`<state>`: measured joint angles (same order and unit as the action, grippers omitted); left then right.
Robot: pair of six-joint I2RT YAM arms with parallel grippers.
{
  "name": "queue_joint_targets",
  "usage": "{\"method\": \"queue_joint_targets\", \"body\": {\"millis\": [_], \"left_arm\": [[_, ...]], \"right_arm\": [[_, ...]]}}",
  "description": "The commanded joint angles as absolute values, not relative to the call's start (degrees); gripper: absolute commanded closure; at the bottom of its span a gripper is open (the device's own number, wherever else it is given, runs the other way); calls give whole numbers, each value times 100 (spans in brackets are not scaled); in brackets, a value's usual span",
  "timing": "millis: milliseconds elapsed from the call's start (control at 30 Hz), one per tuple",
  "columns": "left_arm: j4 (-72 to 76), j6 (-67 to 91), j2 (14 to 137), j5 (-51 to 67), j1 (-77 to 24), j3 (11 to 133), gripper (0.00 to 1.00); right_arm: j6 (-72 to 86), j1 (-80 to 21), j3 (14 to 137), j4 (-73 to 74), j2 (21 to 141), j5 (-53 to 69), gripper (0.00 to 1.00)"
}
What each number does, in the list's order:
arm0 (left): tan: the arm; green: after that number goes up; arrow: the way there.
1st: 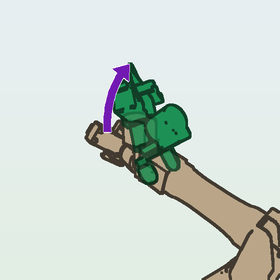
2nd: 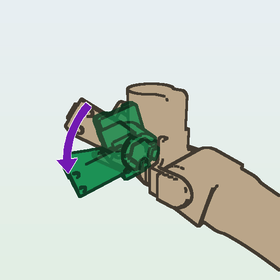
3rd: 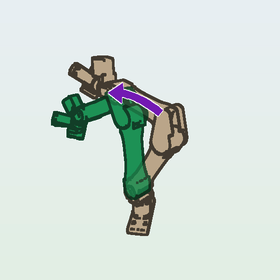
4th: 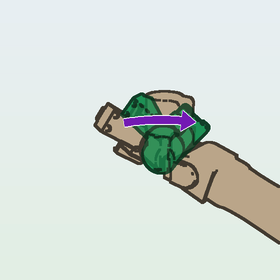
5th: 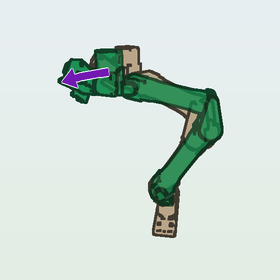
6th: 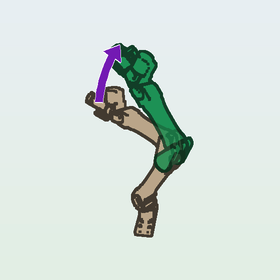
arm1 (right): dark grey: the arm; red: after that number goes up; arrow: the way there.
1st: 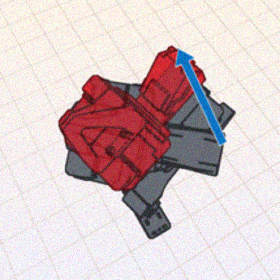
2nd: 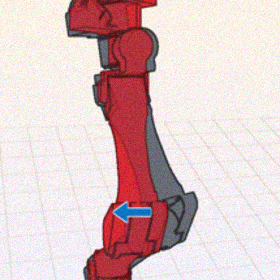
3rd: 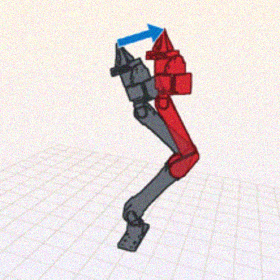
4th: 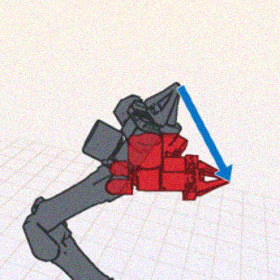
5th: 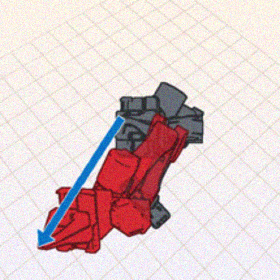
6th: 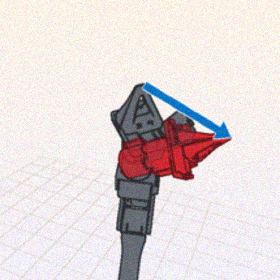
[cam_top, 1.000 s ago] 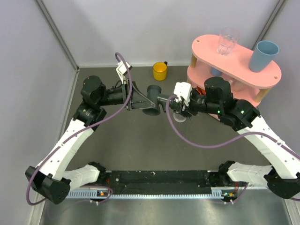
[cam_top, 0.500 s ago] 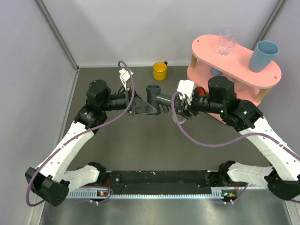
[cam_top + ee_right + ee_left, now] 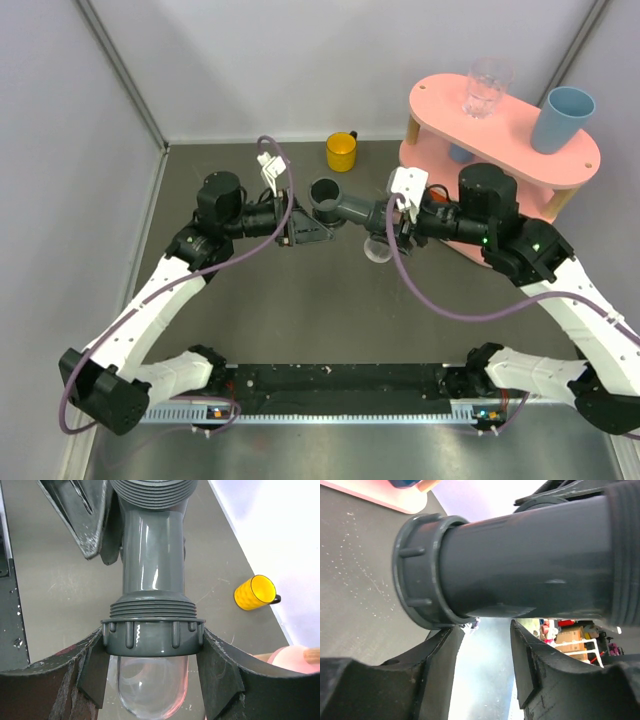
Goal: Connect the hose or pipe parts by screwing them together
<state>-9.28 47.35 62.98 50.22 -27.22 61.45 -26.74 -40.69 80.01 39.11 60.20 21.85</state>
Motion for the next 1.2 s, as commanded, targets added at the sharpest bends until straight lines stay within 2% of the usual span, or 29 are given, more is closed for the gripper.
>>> {"method": "queue_joint_targets", "body": {"millis": [0, 400, 533, 733, 1167], "left_arm": [[-957, 4421, 6302, 4755, -2725, 6082, 53], [-265, 5237, 6477, 4526, -2655, 5898, 77], [544, 5809, 6539, 4728, -2610, 5766, 77], [606, 5695, 6749, 4983, -2549, 6134, 76], [1266, 5906, 6777, 5923, -2575, 6495, 74]], "right_arm": [[-2514, -4008, 8200, 3384, 5827, 2531, 100], [-2636, -3999, 7990, 3726, 5660, 3111, 100], [-2786, -3999, 7998, 4139, 5704, 3383, 100], [-2777, -4008, 7910, 4403, 5722, 3612, 100], [-2812, -3999, 7910, 4412, 5976, 2971, 100]]}}
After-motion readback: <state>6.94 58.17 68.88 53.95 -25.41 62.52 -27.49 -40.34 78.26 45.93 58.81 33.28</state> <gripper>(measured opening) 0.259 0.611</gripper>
